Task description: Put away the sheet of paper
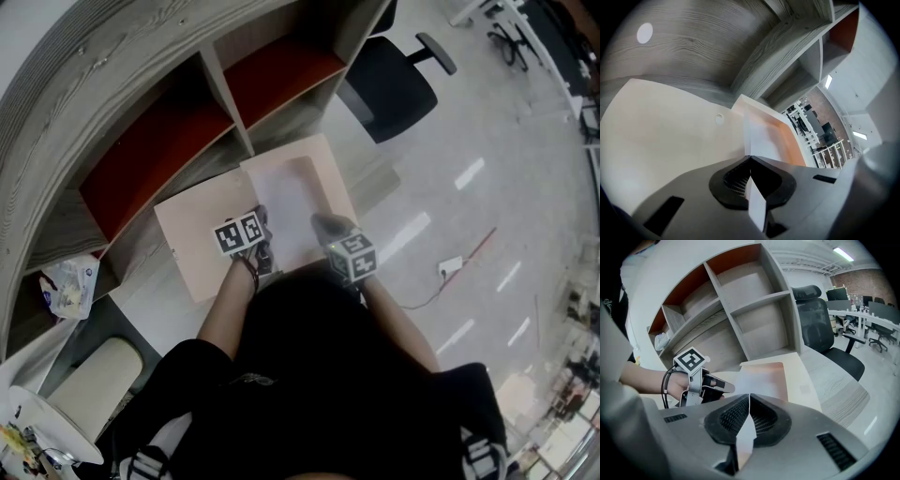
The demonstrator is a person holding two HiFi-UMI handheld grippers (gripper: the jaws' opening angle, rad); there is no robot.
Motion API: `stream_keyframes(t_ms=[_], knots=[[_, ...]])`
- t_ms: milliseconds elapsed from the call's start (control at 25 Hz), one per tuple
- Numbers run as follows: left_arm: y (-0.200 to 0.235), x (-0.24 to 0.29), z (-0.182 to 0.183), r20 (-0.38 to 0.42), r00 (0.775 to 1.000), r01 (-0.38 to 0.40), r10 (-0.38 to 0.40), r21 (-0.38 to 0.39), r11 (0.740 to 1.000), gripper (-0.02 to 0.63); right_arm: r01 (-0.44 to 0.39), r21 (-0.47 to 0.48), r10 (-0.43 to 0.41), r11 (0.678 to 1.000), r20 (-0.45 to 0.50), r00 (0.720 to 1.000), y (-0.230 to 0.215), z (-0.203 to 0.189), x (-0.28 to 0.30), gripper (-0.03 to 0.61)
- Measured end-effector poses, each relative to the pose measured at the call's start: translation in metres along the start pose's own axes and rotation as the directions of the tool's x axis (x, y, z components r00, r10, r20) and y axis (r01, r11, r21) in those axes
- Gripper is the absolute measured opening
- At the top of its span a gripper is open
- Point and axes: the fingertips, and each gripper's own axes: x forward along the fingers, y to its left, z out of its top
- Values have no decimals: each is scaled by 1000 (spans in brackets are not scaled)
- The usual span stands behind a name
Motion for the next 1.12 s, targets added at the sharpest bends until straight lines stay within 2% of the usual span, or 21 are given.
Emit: stream_keyframes(t_ms=[400, 560, 760, 920, 960, 1040, 1120], knots=[[-9, 5, 0, -4, 1000, 15, -15, 32, 999, 46, 29, 26, -29, 999, 20, 999, -6, -4, -10, 23], [-13, 5, -3, -8, 998, 58, -58, 1, 998, 46, 23, 29, -24, 999, 26, 999, 0, -3, -10, 23], [-10, 7, 1, 6, 998, 57, -57, -12, 998, 46, 16, 18, -16, 1000, 17, 1000, 7, -7, -10, 23], [-23, 4, 3, 1, 991, 131, -131, 6, 991, 52, 20, 18, -20, 1000, 17, 1000, 9, -10, -12, 23], [-25, 2, 2, 1, 990, 144, -144, 14, 990, 75, 20, 20, -21, 1000, 17, 1000, 10, -11, -12, 23], [-26, -4, 1, 1, 989, 151, -151, 39, 988, 160, 18, 19, -18, 1000, 18, 1000, 14, -10, -11, 23], [-24, -10, 0, 3, 989, 145, -146, 63, 987, 183, 12, 12, -13, 1000, 23, 1000, 19, -7, -8, 23]])
